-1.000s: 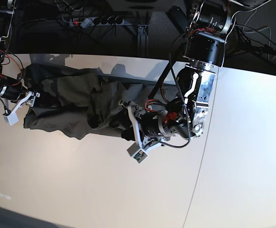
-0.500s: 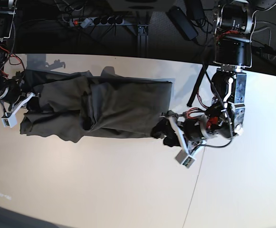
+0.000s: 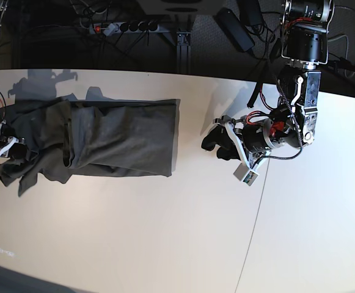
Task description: Fold the T-shirt properly
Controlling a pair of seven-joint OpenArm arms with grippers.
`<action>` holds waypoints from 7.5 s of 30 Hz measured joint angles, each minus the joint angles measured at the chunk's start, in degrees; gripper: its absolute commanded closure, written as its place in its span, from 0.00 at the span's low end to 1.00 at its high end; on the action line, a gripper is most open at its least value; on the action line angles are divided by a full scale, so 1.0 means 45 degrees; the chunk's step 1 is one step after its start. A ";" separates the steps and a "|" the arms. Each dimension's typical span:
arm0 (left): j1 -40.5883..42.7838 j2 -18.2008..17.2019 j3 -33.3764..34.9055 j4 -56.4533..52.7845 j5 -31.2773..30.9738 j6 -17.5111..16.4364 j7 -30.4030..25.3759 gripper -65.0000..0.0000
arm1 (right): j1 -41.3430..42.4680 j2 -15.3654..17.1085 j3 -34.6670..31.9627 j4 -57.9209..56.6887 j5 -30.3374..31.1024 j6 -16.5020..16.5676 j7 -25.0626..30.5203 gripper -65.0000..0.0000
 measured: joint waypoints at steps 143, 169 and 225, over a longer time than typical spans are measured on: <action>0.4745 0.0214 0.2603 0.8490 -0.2482 -0.0782 0.0801 1.00 | 0.2579 -0.5212 -0.6547 0.0253 -0.4133 0.0005 0.2361 1.00; 0.0699 -0.2021 0.2613 0.3215 -0.0714 -0.0787 0.0151 1.00 | 0.1996 -0.5372 -0.6533 0.0238 -0.3847 0.0005 0.1447 1.00; -0.6577 0.1972 0.4211 -0.5994 0.1078 -0.0884 -0.1205 1.00 | -0.0437 -0.3925 -0.5255 0.0481 -0.1175 -0.0010 0.1151 1.00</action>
